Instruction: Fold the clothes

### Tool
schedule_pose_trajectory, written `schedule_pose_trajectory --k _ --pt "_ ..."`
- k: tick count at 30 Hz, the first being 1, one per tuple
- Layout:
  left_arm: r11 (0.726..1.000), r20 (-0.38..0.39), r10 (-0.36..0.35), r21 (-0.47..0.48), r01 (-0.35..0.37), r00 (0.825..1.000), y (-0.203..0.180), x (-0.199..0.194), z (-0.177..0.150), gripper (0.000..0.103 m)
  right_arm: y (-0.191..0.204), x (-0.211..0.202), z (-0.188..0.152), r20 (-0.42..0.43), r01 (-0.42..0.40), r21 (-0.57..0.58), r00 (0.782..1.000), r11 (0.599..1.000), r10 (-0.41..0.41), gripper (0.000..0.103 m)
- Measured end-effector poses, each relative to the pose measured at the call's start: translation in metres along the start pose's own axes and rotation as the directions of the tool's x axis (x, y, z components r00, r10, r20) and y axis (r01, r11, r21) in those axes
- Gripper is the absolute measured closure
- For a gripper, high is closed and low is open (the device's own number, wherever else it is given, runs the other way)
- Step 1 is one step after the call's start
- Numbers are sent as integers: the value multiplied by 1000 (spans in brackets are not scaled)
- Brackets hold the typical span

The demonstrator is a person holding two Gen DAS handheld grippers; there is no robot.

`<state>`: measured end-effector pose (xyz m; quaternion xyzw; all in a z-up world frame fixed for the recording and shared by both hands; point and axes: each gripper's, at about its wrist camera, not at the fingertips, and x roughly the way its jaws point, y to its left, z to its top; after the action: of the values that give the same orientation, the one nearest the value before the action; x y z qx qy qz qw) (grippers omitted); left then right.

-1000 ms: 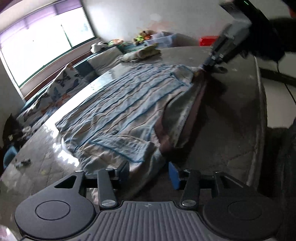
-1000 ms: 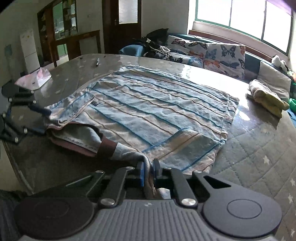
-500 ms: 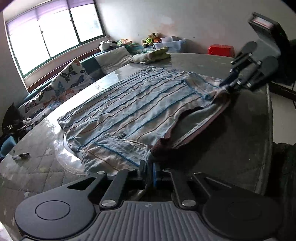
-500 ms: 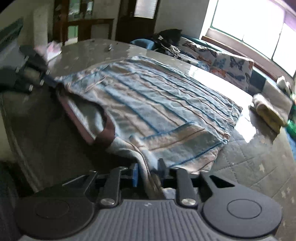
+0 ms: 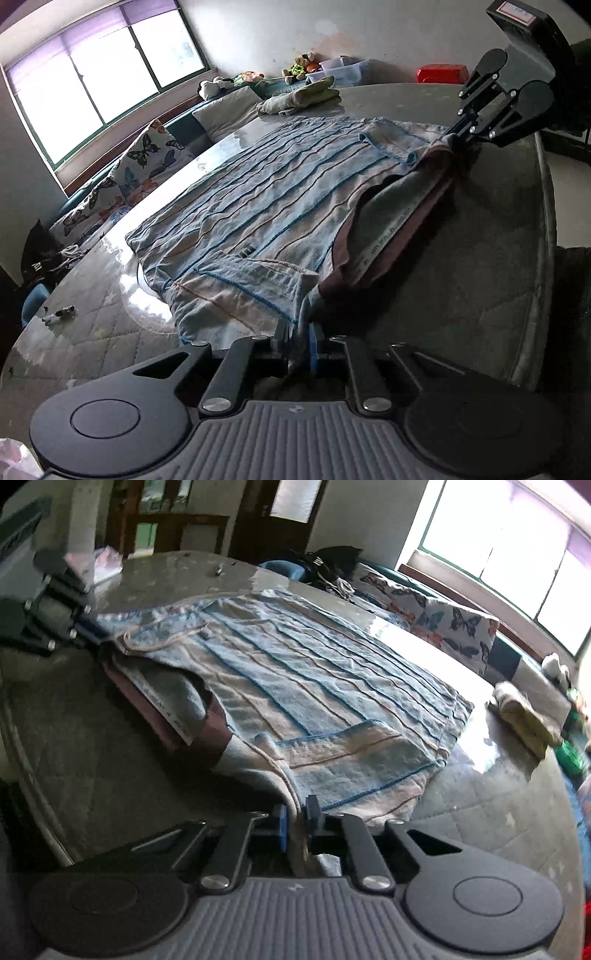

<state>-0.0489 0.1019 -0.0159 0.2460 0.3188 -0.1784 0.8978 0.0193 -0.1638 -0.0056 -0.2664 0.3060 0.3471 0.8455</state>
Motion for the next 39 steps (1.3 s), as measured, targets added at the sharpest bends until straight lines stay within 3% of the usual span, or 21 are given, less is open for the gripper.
schedule_pose_trajectory --k 9,15,18,23,29,39 --pt "997 68 0 -72 5 998 5 -45 2 98 -9 -43 20 86 -57 15 995 998 55 97" --pt "996 97 6 -86 3 995 -8 -95 -6 98 -4 -84 24 72 -129 23 989 991 127 97" --pt "996 119 36 -88 -26 992 -4 -98 2 98 -13 -86 31 86 -137 59 988 989 132 97" --pt "997 150 68 -51 -61 986 17 -77 29 98 -40 -75 50 114 -129 89 986 988 119 97" --pt "994 142 103 -44 -98 985 57 -25 73 98 -83 -46 78 144 -122 115 984 986 105 98" --pt "993 88 116 7 -117 989 111 74 136 98 -165 42 115 102 -94 211 992 973 74 98"
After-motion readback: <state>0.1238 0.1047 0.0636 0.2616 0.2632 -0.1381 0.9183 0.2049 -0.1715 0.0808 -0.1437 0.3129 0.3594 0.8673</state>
